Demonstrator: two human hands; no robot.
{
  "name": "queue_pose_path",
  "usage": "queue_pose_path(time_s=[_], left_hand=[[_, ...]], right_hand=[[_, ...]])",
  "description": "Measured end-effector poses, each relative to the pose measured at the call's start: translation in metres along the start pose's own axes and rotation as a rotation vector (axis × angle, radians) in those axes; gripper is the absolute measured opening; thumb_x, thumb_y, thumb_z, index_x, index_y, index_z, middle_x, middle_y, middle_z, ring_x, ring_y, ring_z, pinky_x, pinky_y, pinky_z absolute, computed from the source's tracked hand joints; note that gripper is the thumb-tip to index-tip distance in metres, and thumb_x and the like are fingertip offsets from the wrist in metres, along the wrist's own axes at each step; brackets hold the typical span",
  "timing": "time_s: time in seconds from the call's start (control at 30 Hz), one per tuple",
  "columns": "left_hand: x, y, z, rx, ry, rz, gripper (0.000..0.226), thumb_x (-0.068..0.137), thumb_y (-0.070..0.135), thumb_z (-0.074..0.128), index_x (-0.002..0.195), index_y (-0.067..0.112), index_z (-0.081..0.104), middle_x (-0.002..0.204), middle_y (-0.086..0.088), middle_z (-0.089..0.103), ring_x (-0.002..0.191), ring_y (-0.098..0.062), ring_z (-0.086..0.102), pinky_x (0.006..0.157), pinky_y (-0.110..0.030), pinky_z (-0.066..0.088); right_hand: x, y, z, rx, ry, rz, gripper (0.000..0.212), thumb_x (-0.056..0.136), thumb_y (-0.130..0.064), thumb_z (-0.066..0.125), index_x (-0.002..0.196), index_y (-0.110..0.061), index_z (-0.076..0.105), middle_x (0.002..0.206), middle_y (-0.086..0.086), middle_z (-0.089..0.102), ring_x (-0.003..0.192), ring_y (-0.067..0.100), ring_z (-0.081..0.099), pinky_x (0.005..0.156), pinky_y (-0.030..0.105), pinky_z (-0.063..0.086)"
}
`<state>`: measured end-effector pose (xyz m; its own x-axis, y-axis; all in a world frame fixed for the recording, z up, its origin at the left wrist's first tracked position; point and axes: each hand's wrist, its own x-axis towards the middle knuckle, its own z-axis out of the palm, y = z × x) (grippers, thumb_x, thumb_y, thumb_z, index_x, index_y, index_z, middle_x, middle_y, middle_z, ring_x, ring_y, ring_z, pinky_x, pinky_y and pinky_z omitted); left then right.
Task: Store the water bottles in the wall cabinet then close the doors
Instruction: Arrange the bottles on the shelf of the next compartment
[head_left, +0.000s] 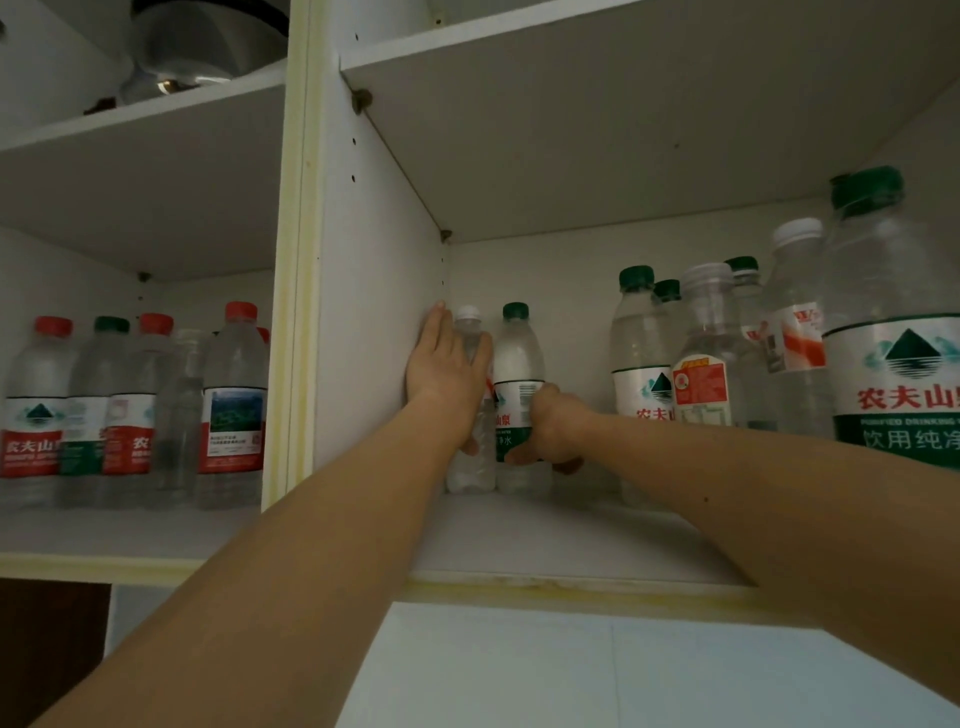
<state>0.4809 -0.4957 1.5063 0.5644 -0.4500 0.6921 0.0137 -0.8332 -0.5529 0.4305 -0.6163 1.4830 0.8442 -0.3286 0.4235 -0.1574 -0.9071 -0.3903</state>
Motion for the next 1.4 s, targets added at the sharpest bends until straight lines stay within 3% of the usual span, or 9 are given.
queue_pose_path(time_s=[0.13,0.3,0.43,0.53,0.73,0.9,1.07,1.23,1.4], left_hand=[[-0.009,0.003,0.0,-0.059,0.012,-0.022,0.139,0.07,0.079,0.068,0.158,0.008,-0.013,0.164,-0.028,0.008,0.153,-0.044,0.002,0.121,-0.057,-0.013],[-0.016,0.002,-0.002,-0.176,0.082,-0.018,0.123,0.075,0.062,0.077,0.159,0.009,0.003,0.16,-0.028,0.022,0.15,-0.042,0.017,0.122,-0.057,-0.006],[-0.015,0.001,-0.006,-0.65,0.27,0.019,0.075,0.087,0.023,0.072,0.15,0.008,0.034,0.15,-0.021,0.038,0.137,-0.035,0.037,0.117,-0.047,0.029],[-0.015,0.005,-0.012,-1.092,0.366,-0.047,0.063,0.086,-0.001,0.067,0.145,0.004,0.045,0.144,-0.019,0.041,0.13,-0.035,0.041,0.103,-0.045,0.044],[-0.007,0.012,-0.021,-1.429,0.479,-0.033,0.042,0.096,0.005,0.057,0.138,0.004,0.051,0.137,-0.018,0.047,0.122,-0.033,0.05,0.103,-0.043,0.045],[-0.007,0.031,-0.05,-1.685,0.202,0.107,0.064,0.093,0.036,0.069,0.146,0.017,0.037,0.134,-0.011,0.051,0.117,-0.026,0.055,0.096,-0.041,0.051],[-0.013,0.052,-0.086,-1.878,-0.055,0.217,0.095,0.088,0.045,0.074,0.157,0.021,0.014,0.14,-0.015,0.053,0.118,-0.029,0.06,0.095,-0.041,0.053],[-0.02,0.06,-0.09,-2.073,-0.264,0.263,0.075,0.089,0.05,0.071,0.147,0.023,0.032,0.11,0.001,0.064,0.096,-0.016,0.067,0.072,-0.036,0.059],[-0.018,0.06,-0.074,-2.122,-0.334,0.306,0.061,0.095,0.035,0.068,0.147,0.027,0.039,0.127,-0.006,0.064,0.109,-0.023,0.066,0.09,-0.048,0.058]], right_hand=[[-0.007,-0.002,-0.003,-0.038,-0.004,-0.014,0.078,0.083,-0.034,0.082,0.14,-0.004,0.038,0.132,0.012,0.056,0.118,0.026,0.059,0.091,0.03,0.049],[-0.026,-0.008,-0.016,-0.148,0.019,-0.092,0.065,0.086,-0.034,0.079,0.134,-0.006,0.047,0.121,0.007,0.061,0.1,0.021,0.059,0.083,0.029,0.049],[-0.053,-0.009,-0.033,-0.363,0.217,-0.25,0.027,0.096,-0.025,0.064,0.118,-0.01,0.059,0.11,0.011,0.064,0.093,0.026,0.063,0.08,0.039,0.056],[-0.079,-0.005,-0.048,-0.466,0.355,-0.334,0.017,0.097,-0.018,0.058,0.112,-0.011,0.061,0.105,0.009,0.06,0.086,0.023,0.059,0.071,0.036,0.053],[-0.131,0.032,-0.081,-0.826,0.557,-0.481,0.026,0.096,-0.02,0.057,0.121,-0.012,0.062,0.123,0.008,0.057,0.116,0.024,0.047,0.097,0.04,0.047],[-0.151,0.064,-0.092,-1.143,0.391,-0.458,0.045,0.094,-0.039,0.06,0.134,-0.019,0.06,0.141,0.01,0.049,0.135,0.032,0.039,0.119,0.053,0.019],[-0.155,0.074,-0.09,-1.245,0.343,-0.453,0.058,0.09,-0.058,0.059,0.139,-0.027,0.057,0.153,0.012,0.035,0.143,0.037,0.026,0.121,0.06,0.013],[-0.154,0.076,-0.081,-1.241,0.352,-0.424,0.056,0.089,-0.061,0.054,0.135,-0.03,0.061,0.15,0.013,0.034,0.139,0.039,0.027,0.117,0.06,0.021],[-0.151,0.079,-0.081,-1.271,0.35,-0.407,0.057,0.089,-0.063,0.054,0.134,-0.03,0.059,0.15,0.012,0.034,0.137,0.04,0.028,0.115,0.062,0.022]])
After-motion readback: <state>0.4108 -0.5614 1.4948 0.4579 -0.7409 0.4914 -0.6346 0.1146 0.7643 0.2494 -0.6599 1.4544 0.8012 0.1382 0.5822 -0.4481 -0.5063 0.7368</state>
